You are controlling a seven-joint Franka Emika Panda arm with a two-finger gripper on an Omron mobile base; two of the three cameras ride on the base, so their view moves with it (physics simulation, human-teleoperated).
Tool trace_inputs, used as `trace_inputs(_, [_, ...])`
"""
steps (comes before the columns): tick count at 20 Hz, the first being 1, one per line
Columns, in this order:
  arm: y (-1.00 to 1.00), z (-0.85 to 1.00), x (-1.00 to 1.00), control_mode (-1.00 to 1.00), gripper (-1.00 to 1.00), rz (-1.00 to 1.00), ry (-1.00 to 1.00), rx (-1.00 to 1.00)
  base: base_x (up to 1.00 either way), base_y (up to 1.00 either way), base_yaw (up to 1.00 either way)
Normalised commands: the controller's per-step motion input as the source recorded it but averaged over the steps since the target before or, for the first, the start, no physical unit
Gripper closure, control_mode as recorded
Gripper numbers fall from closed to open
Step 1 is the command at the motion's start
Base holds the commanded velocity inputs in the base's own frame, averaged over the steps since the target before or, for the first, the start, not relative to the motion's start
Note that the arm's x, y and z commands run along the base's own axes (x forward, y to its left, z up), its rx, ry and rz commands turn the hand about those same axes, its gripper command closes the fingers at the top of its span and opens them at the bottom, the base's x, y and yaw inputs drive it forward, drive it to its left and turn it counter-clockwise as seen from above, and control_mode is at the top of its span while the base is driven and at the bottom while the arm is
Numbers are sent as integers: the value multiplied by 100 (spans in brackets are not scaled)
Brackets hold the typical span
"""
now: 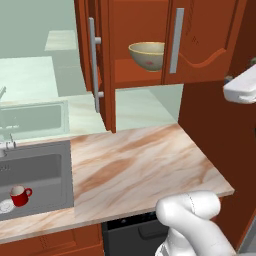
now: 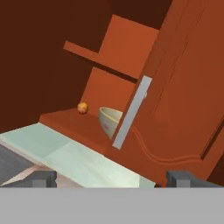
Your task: Pick the mug and place it in the sink. Pick the bowl and place it in the open cabinet and then close the cabinet.
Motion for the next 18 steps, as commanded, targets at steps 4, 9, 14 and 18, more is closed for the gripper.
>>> trace_inputs(4, [0, 0, -100, -100, -100, -10, -26, 0, 0, 0, 0])
trace_inputs(9, [0, 0, -100, -100, -100, -10, -24, 0, 0, 0, 0])
trace_inputs(14, [26, -1, -91, -100, -100, -12, -17, 0, 0, 0, 0])
trace_inputs(18, [67, -6, -53, -100, -100, -8, -9, -3, 0, 0, 0])
